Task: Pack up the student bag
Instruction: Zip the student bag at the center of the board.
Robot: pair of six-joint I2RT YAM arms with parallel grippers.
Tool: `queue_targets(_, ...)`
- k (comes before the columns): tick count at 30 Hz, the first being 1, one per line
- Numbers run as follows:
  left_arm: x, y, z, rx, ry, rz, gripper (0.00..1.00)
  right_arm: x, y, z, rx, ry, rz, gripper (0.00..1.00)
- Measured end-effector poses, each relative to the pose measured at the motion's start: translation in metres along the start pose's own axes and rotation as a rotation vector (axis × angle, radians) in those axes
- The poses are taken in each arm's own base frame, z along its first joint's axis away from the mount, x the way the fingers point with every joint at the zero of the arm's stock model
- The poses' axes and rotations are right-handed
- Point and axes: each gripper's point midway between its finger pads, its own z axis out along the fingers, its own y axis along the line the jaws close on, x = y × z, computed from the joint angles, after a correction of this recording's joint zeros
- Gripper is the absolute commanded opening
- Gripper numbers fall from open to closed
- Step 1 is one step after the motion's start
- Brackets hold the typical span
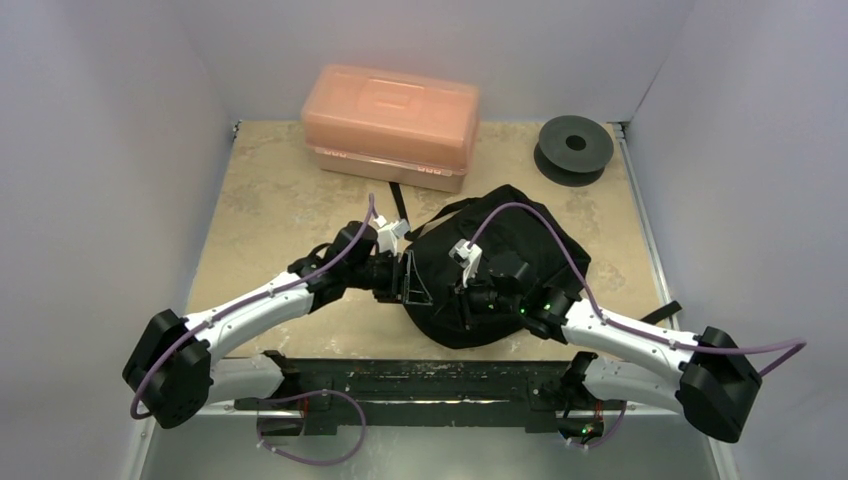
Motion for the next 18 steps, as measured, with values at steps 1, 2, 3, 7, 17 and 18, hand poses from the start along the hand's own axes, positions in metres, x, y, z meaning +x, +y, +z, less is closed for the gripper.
queue_targets(1,0.000,0.000,-0.001,0.001,-0.001,0.002,0.52,0.001,0.000,0.001,-0.004,0.004,0.000,0.31)
queue_targets(2,0.000,-0.001,-0.002,0.002,-0.002,0.003,0.52,0.002,0.000,0.002,-0.007,0.010,0.000,0.32)
queue_targets(3,0.000,-0.001,-0.002,0.001,-0.003,0.004,0.52,0.004,-0.002,0.004,-0.004,0.018,0.001,0.32)
queue_targets(7,0.002,0.000,-0.003,-0.006,0.001,0.000,0.52,0.012,-0.008,0.005,0.021,0.048,0.003,0.31)
queue_targets(17,0.017,0.025,-0.005,-0.152,0.046,-0.258,0.58,0.007,-0.004,0.003,0.040,0.017,-0.055,0.00)
queue_targets(18,0.019,0.027,-0.006,-0.171,0.051,-0.314,0.59,0.005,-0.004,0.003,0.046,0.008,-0.069,0.00)
